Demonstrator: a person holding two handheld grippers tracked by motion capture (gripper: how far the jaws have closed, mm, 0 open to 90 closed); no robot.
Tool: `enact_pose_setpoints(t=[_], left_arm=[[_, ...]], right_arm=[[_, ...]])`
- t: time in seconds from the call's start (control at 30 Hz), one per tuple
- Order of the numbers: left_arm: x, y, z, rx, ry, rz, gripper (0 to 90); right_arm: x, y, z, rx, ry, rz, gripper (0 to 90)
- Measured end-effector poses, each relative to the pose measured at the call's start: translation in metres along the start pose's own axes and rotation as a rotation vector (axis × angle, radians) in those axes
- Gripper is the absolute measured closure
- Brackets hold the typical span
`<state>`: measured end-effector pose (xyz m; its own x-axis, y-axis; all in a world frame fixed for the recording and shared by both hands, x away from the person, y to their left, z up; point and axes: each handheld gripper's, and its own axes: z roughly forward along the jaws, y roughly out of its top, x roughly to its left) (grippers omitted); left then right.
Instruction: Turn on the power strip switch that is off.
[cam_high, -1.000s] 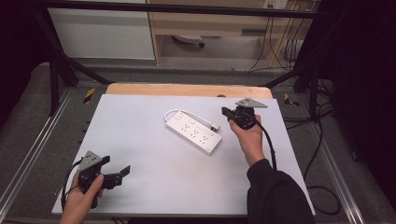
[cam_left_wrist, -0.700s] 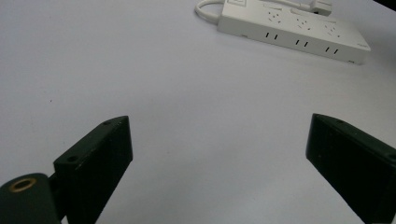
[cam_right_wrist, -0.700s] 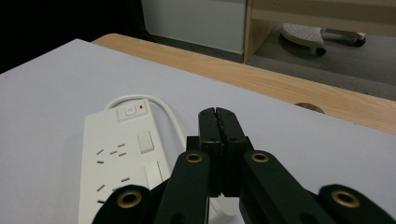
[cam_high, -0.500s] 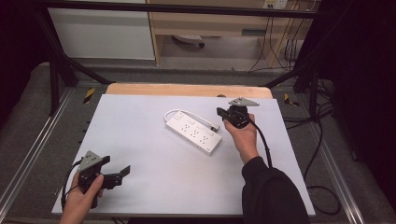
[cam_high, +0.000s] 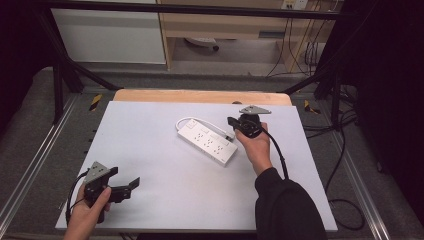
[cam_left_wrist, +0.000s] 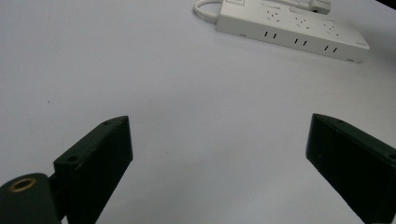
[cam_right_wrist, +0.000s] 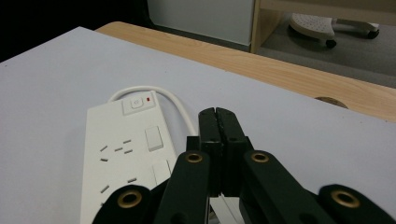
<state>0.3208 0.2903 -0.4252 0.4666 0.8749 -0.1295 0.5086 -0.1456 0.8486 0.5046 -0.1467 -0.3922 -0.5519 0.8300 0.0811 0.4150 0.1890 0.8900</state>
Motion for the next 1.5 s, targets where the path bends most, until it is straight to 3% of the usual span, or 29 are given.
enact_pose_setpoints(t=[1.5], left_arm=[[0.001,0.000,-0.001,-0.001,-0.002,-0.004,7.1]], right_arm=[[0.017,-0.017,0.034,0.059,0.019,0.013,90.0]])
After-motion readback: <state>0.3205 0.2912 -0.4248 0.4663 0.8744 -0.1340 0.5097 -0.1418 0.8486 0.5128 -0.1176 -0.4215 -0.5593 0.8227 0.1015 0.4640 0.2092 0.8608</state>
